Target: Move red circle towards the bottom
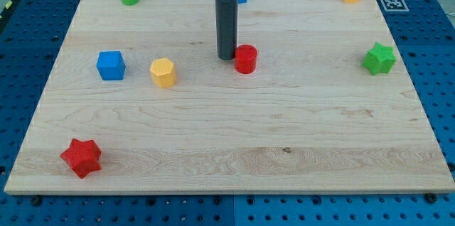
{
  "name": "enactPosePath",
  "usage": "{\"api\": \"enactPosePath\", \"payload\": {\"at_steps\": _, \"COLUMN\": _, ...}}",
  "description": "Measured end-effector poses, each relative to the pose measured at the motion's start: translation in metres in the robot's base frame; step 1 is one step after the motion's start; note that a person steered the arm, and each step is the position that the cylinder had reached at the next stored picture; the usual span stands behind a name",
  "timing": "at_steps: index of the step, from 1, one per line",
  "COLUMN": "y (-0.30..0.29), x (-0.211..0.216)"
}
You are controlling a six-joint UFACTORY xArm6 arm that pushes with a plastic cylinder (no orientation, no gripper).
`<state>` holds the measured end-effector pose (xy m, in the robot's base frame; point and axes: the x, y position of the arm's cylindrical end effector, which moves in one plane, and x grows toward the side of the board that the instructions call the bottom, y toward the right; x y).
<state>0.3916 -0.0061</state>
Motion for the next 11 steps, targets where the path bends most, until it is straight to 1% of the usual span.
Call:
{"api": "enactPosePath", "payload": {"at_steps": 1, "y": -0.013, "x": -0.03}}
{"api": "enactPosePath", "payload": {"at_steps": 2, "y": -0.006, "x": -0.039}}
{"api": "enactPosePath", "payload": {"at_steps": 3, "y": 0.012, "x": -0.022}}
{"api": "enactPosePath", "payload": {"at_steps": 4, "y": 0.013, "x": 0.005}}
{"api": "enactPosePath", "payload": {"at_steps": 6, "y": 0.023, "x": 0.031}}
{"api": "enactPosePath", "payload": {"at_steps": 7, "y": 0.033, "x": 0.037}}
{"api": "enactPosePath", "payload": {"at_steps": 9, "y": 0.039, "x": 0.018}}
{"api": "enactPosePath", "payload": {"at_steps": 10, "y": 0.078, "x": 0.028}}
{"api": "enactPosePath", "payload": {"at_steps": 11, "y": 0.089, "x": 0.047}}
